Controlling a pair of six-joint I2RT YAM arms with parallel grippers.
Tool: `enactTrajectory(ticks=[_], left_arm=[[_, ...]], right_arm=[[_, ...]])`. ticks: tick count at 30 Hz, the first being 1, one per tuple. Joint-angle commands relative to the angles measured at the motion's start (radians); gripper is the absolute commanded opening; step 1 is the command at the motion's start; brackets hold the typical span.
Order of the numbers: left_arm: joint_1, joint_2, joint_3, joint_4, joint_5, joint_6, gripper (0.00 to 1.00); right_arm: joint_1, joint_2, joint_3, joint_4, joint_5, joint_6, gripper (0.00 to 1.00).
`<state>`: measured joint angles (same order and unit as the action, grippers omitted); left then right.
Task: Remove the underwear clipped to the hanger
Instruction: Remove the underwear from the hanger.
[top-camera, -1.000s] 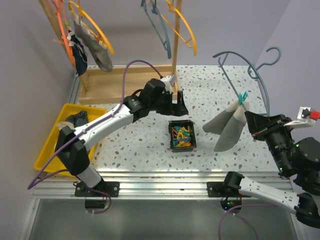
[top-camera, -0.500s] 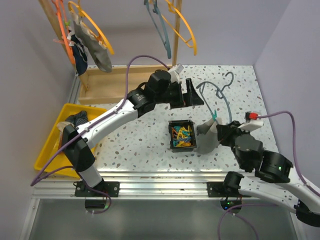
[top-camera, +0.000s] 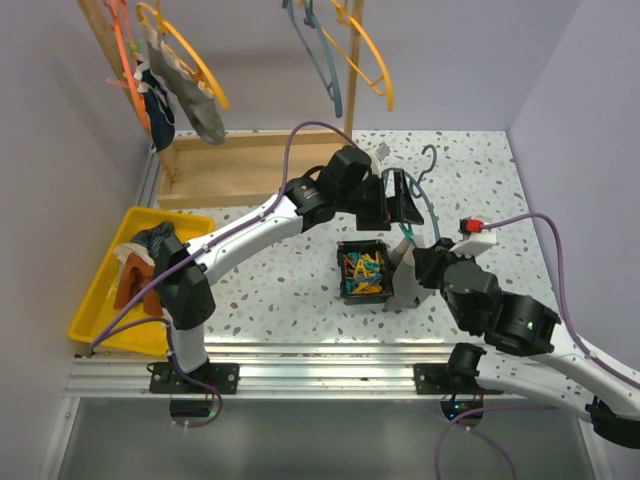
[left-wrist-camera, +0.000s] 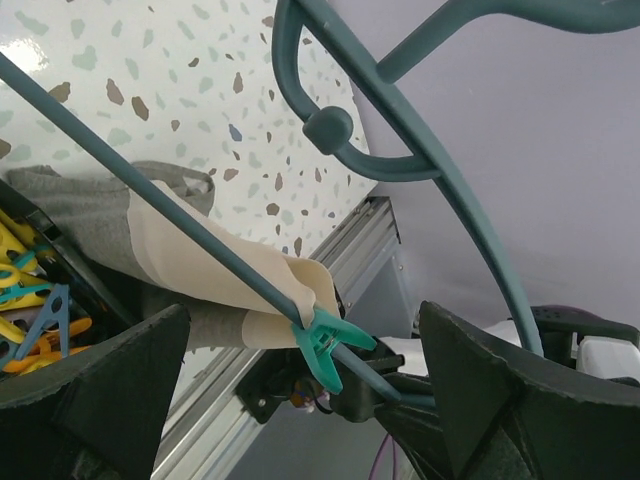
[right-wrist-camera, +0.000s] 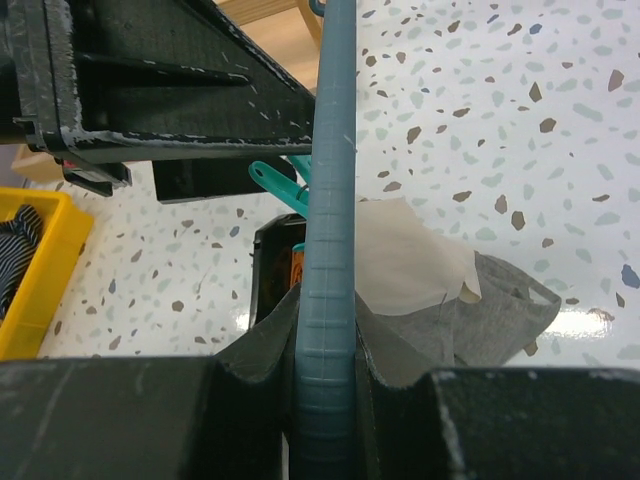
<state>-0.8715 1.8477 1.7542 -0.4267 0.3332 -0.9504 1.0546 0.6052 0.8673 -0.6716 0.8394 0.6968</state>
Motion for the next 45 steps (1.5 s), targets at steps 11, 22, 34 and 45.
enactTrajectory(ticks=[11, 22, 34, 45], left_arm=[[-0.003, 0.054, 0.071, -0.024, 0.059, -0.028, 0.87], [-0.003, 0.036, 0.039, -0.006, 0.086, -0.022, 0.0], [0.002, -0.06, -0.039, 0.126, 0.055, -0.031, 0.0], [0.023, -0.081, -0.085, 0.345, 0.165, -0.08, 0.0]], right_arm=[[0.002, 0.045, 0.027, 0.09, 0.032, -0.089, 0.0], [0.004, 0.041, 0.038, 0.075, 0.067, -0.108, 0.0], [0.002, 0.03, 0.039, -0.113, 0.124, 0.071, 0.0], [0.004, -0.032, -0.014, -0.206, 0.046, 0.161, 0.0]])
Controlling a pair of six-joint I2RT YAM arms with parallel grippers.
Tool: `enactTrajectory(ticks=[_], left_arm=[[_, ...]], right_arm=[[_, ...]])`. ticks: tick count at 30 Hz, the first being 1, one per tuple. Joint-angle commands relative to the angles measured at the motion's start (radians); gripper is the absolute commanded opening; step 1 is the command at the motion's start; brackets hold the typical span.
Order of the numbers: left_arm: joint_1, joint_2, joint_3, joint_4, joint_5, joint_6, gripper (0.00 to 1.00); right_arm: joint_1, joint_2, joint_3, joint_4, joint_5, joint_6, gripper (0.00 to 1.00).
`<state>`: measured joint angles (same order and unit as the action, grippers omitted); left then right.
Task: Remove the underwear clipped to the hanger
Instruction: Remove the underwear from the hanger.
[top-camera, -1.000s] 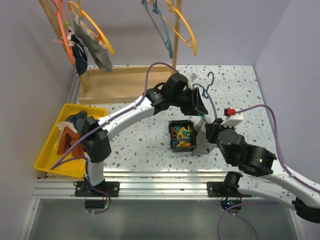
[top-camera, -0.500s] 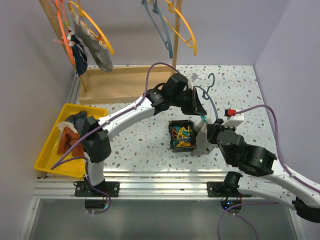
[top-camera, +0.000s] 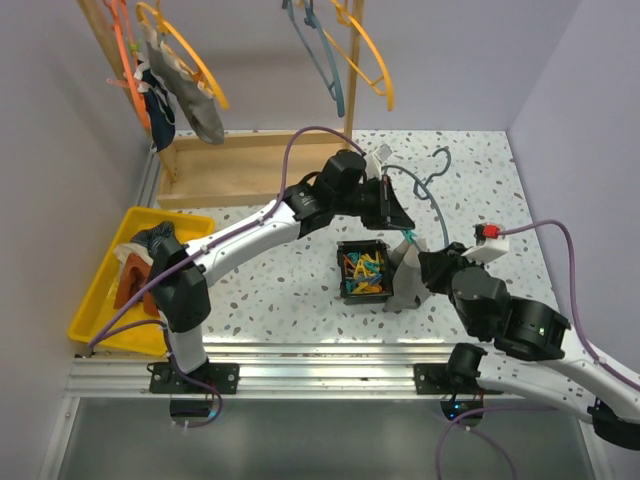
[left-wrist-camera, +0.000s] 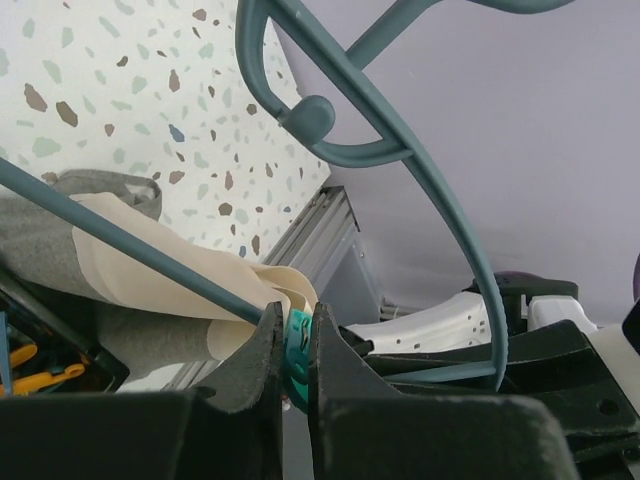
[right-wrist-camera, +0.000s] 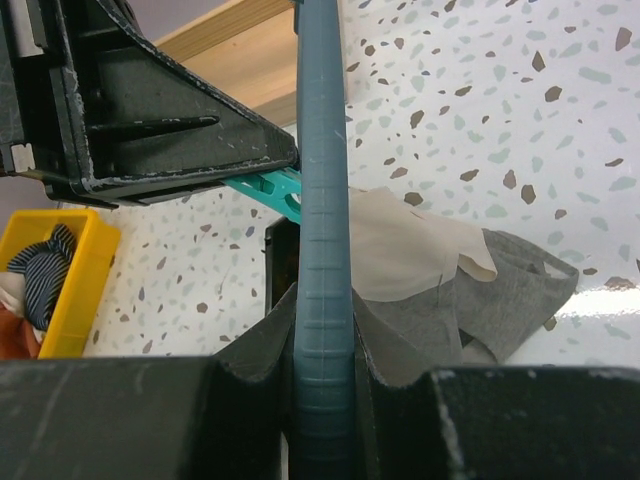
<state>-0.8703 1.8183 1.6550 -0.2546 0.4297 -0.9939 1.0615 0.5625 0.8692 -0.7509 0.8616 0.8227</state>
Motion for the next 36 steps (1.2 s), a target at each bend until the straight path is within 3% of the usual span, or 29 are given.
enactTrajectory(ticks=[1, 8, 12, 17, 20, 23, 27, 32, 36], left_arm=[[0.022, -0.053, 0.008, 0.192, 0.073, -0.052, 0.0], [0.024, -0.085, -0.041, 0.427, 0.101, -0.11, 0.0], [0.024, -0.036, 0.024, 0.445, 0.174, -0.146, 0.0], [0.036, -0.025, 0.101, 0.272, 0.187, -0.069, 0.0], [0.042, -0.033, 0.121, 0.169, 0.188, -0.016, 0.0], [0.045, -0.048, 0.12, -0.001, 0.135, 0.085, 0.0], [0.051, -0.092, 0.008, -0.187, -0.066, 0.257, 0.0], [0.068, -0.128, -0.194, -0.204, -0.187, 0.316, 0.0], [0.067, -0.1, -0.213, -0.212, -0.238, 0.351, 0.0]], right_arm=[[-0.003, 0.01, -0.016, -0.143, 0.024, 0.045, 0.0], [-0.005, 0.083, 0.011, -0.333, 0.082, 0.248, 0.0], [-0.003, 0.158, 0.019, -0.416, 0.074, 0.357, 0.0], [-0.005, 0.203, 0.054, -0.609, 0.117, 0.547, 0.0], [-0.005, 0.179, 0.062, -0.651, 0.132, 0.576, 0.0], [-0.005, 0.088, 0.065, -0.627, 0.171, 0.546, 0.0], [-0.005, 0.019, 0.114, -0.631, 0.203, 0.5, 0.0], [-0.005, -0.033, 0.163, -0.539, 0.18, 0.352, 0.0], [-0.003, 0.025, 0.24, -0.635, 0.172, 0.369, 0.0]])
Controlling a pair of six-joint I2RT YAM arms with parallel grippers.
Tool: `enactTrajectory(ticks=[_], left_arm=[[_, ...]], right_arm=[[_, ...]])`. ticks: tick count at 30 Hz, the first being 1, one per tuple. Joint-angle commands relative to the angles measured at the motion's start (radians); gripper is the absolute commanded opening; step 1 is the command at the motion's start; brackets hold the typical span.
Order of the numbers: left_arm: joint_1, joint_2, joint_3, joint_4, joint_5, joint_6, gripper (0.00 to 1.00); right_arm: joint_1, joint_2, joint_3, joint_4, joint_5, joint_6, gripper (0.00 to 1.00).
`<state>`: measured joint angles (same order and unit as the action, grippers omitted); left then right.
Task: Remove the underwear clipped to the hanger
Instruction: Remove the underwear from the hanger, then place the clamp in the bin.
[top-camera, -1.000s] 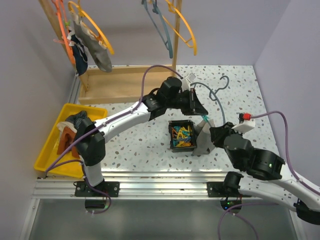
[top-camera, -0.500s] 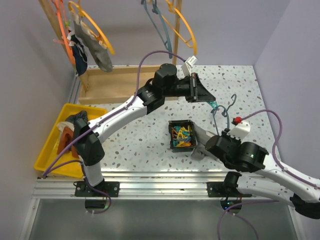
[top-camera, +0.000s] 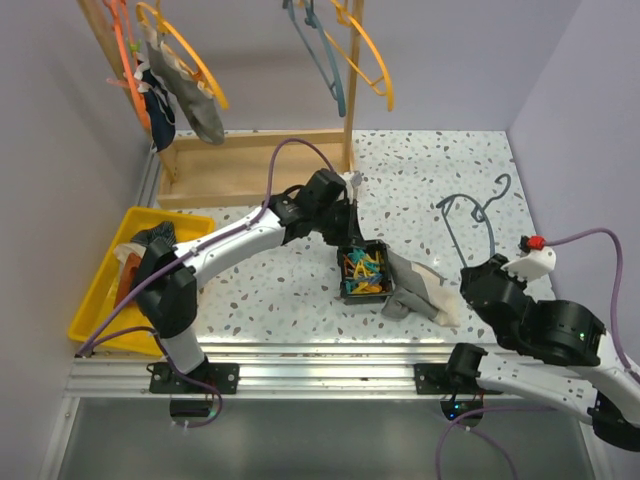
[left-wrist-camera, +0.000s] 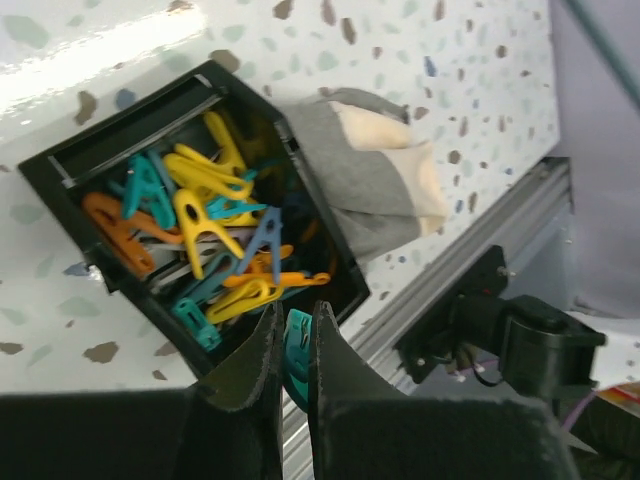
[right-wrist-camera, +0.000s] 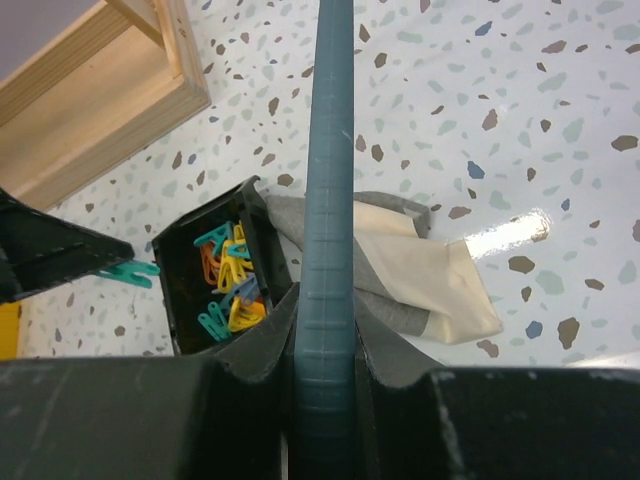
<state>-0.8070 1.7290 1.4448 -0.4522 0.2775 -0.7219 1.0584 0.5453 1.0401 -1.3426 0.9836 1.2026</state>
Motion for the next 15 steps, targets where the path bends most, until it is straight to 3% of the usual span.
enactTrajectory(ticks=[1, 6, 7, 9, 10, 12, 13, 14, 15], left_arm=[[0.003, -0.002, 0.002, -0.034, -0.102, 0.087, 0.0], [0.003, 0.038, 0.012, -0.017, -0.117, 0.116, 0.0], [0.003, 0.044, 0.017, -0.013, -0.11, 0.118, 0.06], [0.003, 0.05, 0.023, -0.013, -0.1, 0.121, 0.27], [0.002, 0.05, 0.022, -0.013, -0.1, 0.121, 0.5], [0.003, 0.047, 0.017, -0.014, -0.098, 0.121, 0.72], [0.002, 0.041, 0.012, -0.011, -0.097, 0.121, 0.92], [0.003, 0.037, 0.003, -0.01, -0.092, 0.121, 1.0], [0.003, 0.032, 0.002, -0.011, -0.092, 0.119, 1.0]], right_arm=[[-0.001, 0.062, 0.089, -0.05, 0.052, -0.012, 0.0], [-0.001, 0.038, 0.109, 0.101, 0.041, -0.185, 0.0], [-0.001, 0.036, 0.119, 0.12, 0.043, -0.21, 0.0], [-0.001, 0.036, 0.139, 0.181, 0.049, -0.303, 0.0], [-0.001, 0.038, 0.161, 0.207, 0.062, -0.339, 0.0], [-0.001, 0.042, 0.192, 0.262, 0.092, -0.426, 0.0], [-0.001, 0.053, 0.234, 0.275, 0.107, -0.454, 0.0], [-0.001, 0.065, 0.26, 0.28, 0.128, -0.474, 0.0], [-0.001, 0.097, 0.287, 0.273, 0.139, -0.51, 0.0]])
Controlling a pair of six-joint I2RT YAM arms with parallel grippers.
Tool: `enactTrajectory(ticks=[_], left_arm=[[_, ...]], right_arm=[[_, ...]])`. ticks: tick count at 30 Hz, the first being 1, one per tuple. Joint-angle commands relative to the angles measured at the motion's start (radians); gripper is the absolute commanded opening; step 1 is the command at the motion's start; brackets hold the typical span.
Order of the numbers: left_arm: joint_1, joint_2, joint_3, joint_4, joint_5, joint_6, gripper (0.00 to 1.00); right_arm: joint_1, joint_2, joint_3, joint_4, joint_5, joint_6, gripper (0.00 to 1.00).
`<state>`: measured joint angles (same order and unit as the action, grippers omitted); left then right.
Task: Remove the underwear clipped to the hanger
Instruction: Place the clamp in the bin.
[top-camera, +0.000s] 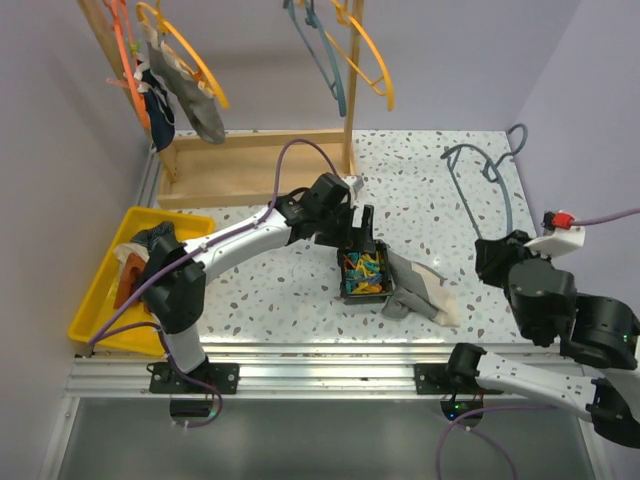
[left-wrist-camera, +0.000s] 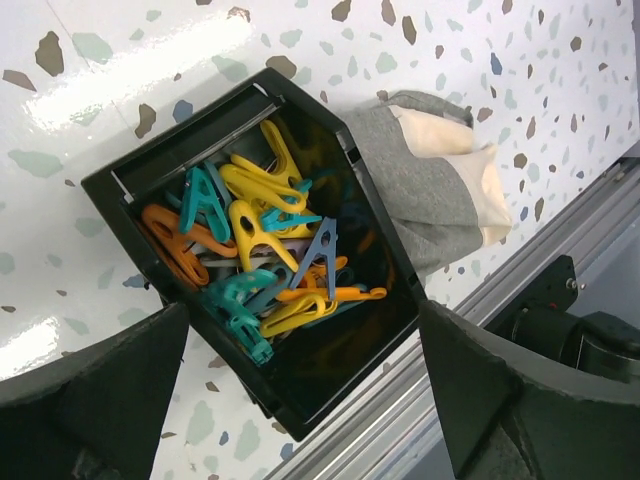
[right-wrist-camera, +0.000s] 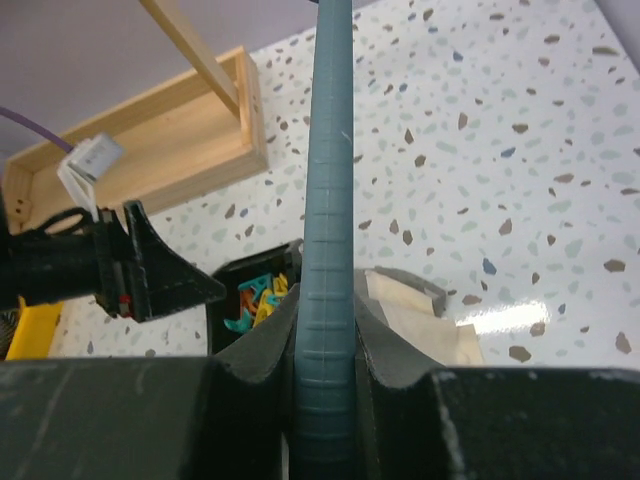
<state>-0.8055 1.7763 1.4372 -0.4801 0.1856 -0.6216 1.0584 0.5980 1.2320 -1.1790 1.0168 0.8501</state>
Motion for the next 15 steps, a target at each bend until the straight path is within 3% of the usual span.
enactTrajectory(ticks=[1, 6, 11, 15], left_arm=[[0.002, -0.023, 0.011, 0.017, 0.0, 0.02, 1.0], [0.003, -0.081, 0.025, 0.043, 0.008, 0.019, 1.0], [0.015, -0.192, 0.068, 0.058, -0.012, 0.0, 1.0], [0.061, -0.313, 0.036, 0.096, -0.012, -0.023, 1.0]], right_arm=[[-0.001, 0.058, 0.145, 0.107, 0.111, -0.175, 0.0], [-0.001, 0.08, 0.199, 0.171, 0.105, -0.287, 0.0], [-0.001, -0.049, 0.106, 0.462, -0.03, -0.465, 0.0], [-0.001, -0.127, 0.119, 0.527, -0.047, -0.522, 0.0]])
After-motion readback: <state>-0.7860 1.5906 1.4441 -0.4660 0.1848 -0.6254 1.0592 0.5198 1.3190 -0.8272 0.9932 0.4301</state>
